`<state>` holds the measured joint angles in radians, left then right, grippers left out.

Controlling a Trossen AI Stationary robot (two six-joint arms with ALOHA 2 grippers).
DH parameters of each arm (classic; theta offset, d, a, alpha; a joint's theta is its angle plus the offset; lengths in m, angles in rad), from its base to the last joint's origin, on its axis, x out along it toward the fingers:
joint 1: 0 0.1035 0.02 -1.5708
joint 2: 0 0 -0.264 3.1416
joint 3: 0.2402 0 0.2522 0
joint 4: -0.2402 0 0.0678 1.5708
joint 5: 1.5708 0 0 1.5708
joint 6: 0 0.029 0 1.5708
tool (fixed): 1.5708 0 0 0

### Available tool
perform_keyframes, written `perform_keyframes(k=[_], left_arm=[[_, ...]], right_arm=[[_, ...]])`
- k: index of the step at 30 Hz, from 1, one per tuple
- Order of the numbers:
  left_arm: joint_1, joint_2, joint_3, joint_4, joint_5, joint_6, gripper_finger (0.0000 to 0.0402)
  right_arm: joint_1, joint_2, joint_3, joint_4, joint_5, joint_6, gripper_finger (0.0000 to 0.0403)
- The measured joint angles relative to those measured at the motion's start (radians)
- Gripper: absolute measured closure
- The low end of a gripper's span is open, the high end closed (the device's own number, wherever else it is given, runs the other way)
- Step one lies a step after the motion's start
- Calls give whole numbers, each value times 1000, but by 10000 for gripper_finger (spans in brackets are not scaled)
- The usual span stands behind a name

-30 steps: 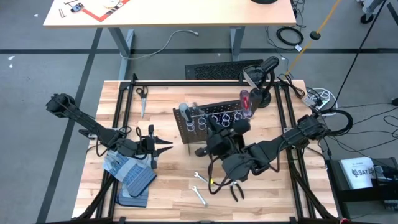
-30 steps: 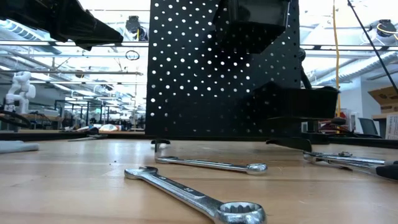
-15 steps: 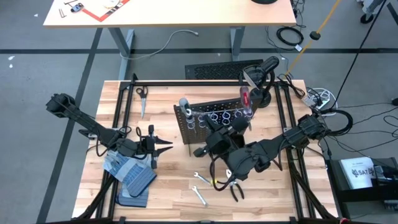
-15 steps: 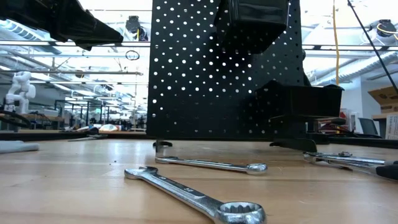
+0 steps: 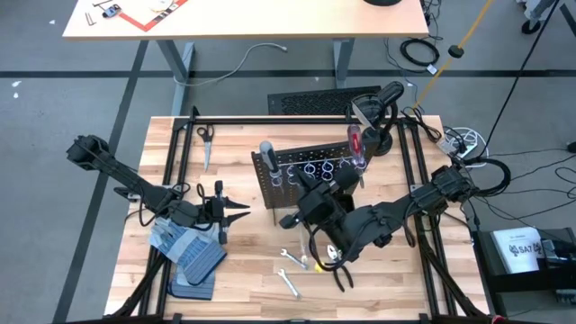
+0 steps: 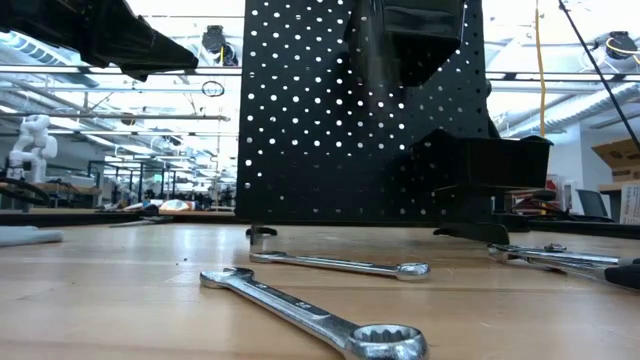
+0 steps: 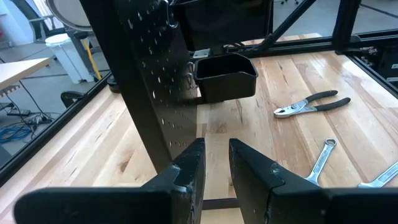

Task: Hang tools onto peg board
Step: Hang the silver wrench on the black peg board

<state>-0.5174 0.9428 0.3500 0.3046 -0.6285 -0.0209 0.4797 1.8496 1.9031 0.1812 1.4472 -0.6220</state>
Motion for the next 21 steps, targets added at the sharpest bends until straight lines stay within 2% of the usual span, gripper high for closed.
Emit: perform_keyframes(k=[4, 8, 11, 13, 17, 21], left_arm=[[0, 0, 0, 0, 0, 0, 320], [0, 0, 0, 0, 0, 0, 320], [0, 0, 0, 0, 0, 0, 320], [0, 0, 0, 0, 0, 0, 320], [0, 0, 0, 1, 6, -1, 320], [0, 0, 0, 23, 57, -27, 320]], right_arm=[[16, 0, -1, -30, -8, -64, 402], [65, 1, -1, -159, -11, -68, 403], [113, 1, -1, -271, -12, -4, 403], [147, 1, -1, -381, -30, 105, 403], [204, 1, -1, -691, -292, 491, 403], [226, 34, -1, -975, -561, 880, 402]])
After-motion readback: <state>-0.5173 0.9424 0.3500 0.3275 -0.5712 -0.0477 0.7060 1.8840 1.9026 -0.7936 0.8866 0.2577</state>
